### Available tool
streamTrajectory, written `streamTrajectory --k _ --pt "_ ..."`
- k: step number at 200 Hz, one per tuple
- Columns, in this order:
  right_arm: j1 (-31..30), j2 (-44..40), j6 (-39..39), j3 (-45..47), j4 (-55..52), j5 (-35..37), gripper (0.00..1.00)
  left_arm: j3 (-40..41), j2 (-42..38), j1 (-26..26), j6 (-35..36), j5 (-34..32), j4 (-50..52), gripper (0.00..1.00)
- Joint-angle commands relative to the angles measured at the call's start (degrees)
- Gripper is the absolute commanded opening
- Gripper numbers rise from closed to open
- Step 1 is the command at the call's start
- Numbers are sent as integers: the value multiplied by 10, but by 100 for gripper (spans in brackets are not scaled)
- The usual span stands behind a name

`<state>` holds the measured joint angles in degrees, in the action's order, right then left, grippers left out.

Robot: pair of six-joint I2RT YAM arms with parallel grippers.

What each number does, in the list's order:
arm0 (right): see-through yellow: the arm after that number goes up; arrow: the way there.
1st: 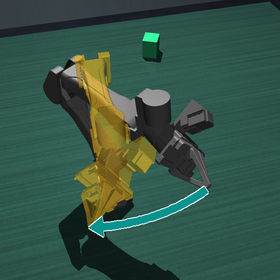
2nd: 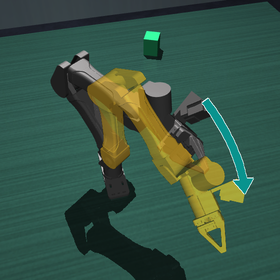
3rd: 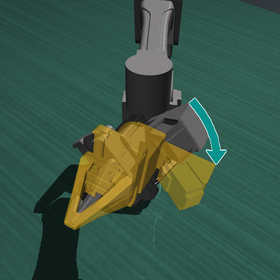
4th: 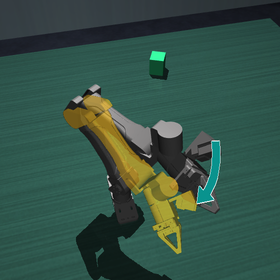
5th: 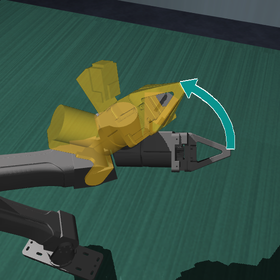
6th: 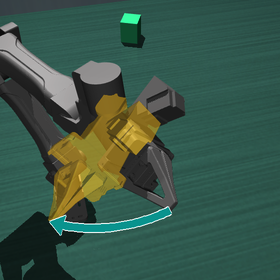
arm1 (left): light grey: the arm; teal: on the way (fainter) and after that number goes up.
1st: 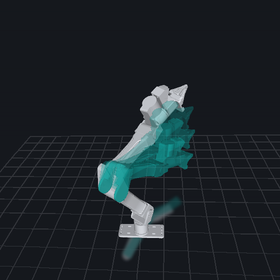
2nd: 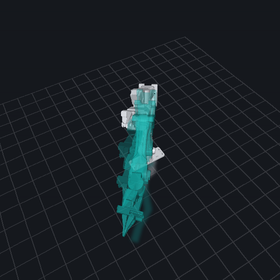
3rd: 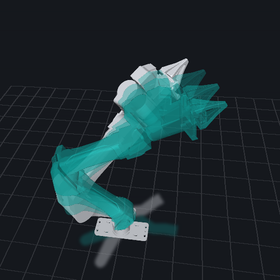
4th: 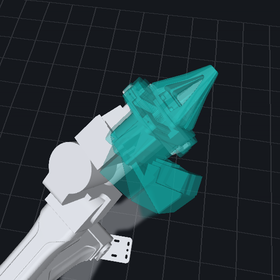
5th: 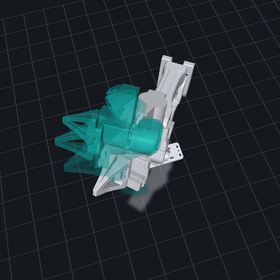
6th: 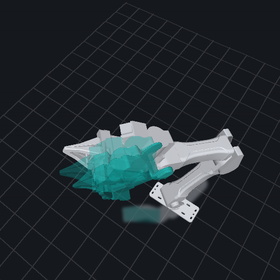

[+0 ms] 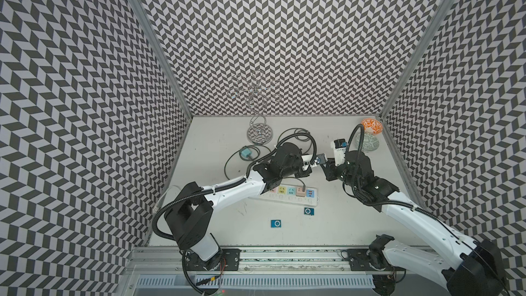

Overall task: Charge mp3
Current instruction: Insert the charging cable into the MP3 player.

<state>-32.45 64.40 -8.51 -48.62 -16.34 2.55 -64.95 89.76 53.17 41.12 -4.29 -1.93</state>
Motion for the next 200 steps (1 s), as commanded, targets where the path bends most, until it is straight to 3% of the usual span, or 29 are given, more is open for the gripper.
streamTrajectory --k 1,71,143,186,200 --pt "-32 -14 -1 1 36 -117 10 -24 4 19 13 43 -71 0" --pt "-30 -75 -7 57 104 -163 10 22 -10 23 64 21 -100 0" --pt "-30 -60 10 54 83 -184 9 36 -16 27 117 -5 -117 0" --pt "-29 -57 -40 56 126 -200 9 19 -2 23 34 41 -119 0" --pt "-28 -50 -65 60 130 -170 10 9 10 14 -2 66 -117 0"
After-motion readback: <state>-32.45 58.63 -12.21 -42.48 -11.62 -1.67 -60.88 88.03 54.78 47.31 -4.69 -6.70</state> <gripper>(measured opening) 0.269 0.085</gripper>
